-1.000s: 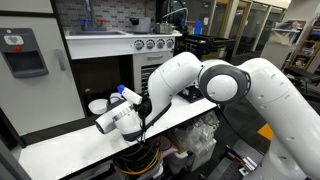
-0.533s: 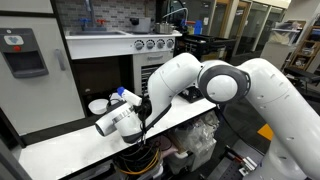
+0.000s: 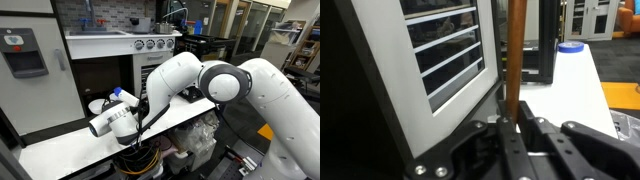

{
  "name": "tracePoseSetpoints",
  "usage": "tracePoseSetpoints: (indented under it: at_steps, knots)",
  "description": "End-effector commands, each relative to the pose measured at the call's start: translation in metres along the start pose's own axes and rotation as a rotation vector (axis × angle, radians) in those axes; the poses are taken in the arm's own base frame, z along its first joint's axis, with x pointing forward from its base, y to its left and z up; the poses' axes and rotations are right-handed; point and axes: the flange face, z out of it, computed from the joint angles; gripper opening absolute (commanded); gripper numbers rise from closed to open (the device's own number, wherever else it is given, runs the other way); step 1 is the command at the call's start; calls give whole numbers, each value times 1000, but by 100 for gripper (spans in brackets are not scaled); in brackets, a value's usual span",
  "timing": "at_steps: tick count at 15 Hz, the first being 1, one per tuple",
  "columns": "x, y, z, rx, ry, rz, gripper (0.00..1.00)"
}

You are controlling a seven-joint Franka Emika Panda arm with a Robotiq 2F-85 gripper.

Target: Move the wooden spoon to the right, use the wooden spoon to stir the contents in the black pot, remove the spoon from the pot and place it on the right side of the counter

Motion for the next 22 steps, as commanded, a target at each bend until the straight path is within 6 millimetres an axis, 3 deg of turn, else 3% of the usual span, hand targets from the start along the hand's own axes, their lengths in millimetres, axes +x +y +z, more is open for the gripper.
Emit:
tracePoseSetpoints:
  at_steps: [1,22]
  knots:
    - [1,4,-9,16,75,-3,3]
    - [-1,-6,30,67,-34,-88,3]
